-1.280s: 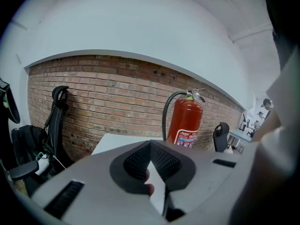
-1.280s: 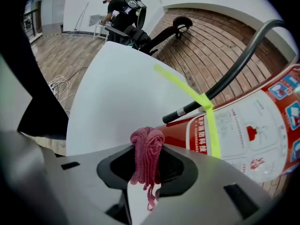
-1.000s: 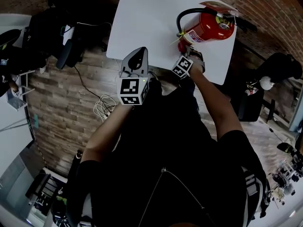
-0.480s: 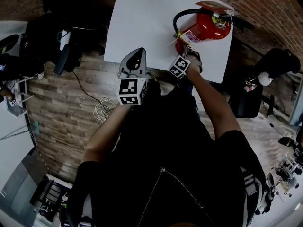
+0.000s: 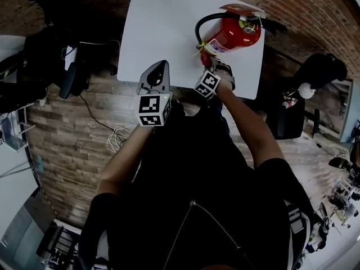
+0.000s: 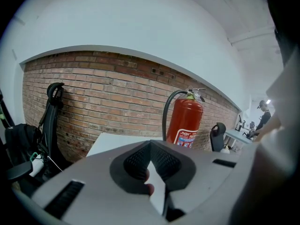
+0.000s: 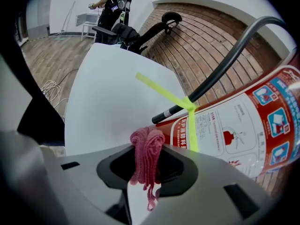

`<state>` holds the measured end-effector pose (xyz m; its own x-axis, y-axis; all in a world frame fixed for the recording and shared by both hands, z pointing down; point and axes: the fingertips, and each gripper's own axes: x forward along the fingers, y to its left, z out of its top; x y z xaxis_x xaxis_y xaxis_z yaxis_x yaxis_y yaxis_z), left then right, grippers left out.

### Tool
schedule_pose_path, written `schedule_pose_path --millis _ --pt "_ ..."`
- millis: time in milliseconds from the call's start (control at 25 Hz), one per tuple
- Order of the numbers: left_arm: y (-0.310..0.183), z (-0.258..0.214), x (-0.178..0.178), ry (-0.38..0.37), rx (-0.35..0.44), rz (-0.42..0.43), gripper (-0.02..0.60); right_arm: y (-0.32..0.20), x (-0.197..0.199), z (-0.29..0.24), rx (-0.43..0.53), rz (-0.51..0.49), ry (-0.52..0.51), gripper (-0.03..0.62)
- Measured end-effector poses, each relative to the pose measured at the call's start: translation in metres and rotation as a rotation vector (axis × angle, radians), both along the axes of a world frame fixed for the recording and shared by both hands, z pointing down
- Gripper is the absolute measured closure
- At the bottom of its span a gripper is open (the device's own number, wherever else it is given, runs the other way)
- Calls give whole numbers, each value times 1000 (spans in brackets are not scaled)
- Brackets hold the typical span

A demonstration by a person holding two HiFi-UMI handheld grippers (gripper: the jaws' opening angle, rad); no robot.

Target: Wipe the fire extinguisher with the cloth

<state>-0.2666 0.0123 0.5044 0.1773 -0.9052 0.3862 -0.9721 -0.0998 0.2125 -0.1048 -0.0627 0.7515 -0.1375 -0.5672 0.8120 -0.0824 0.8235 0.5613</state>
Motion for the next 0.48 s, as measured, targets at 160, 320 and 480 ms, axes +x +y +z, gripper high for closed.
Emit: schedule_pose_path --millis 160,320,480 --pt "2 -2 1 4 9 3 574 2 0 -10 14 -3 -5 470" --pt "4 -2 0 6 11 0 574 1 -1 -20 29 -4 -11 470" --pt "6 -3 2 9 16 0 574 2 0 -34 37 4 -25 470"
